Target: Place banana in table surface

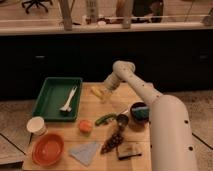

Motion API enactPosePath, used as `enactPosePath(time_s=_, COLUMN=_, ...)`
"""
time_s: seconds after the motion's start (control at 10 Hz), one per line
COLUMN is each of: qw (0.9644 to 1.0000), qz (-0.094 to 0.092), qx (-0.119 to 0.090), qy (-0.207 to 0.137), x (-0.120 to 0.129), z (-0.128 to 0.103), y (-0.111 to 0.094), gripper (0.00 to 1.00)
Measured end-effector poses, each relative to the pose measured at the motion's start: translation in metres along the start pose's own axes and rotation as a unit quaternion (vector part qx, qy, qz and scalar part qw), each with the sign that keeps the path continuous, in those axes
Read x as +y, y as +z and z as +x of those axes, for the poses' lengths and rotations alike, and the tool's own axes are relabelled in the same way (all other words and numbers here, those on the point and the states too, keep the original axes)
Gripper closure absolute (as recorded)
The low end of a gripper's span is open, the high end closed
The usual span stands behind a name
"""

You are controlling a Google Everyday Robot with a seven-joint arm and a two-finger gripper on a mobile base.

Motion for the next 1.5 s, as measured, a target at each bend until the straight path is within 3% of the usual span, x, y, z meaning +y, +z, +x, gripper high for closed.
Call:
enactPosePath(time_s=0.7, qw=0.9994, qz=-0.034, qx=-0.006, qy=0.005, x=-0.013, z=0.007, y=0.032, gripper=0.22)
enactPosePath(time_s=0.9, qw=0.9993, qz=-0.037, qx=-0.005, qy=0.007, x=-0.013, z=0.010, y=0.032, gripper=0.38)
enactPosePath(time_s=1.0, qw=0.9993, qz=-0.037, qx=-0.005, qy=0.008, x=-0.014, z=0.011, y=0.031, gripper=0.51)
enactPosePath(time_s=1.5, qw=0.9994, qz=-0.025, qx=-0.010, qy=0.020, x=-0.019, z=0.023, y=0.020, gripper=0.97)
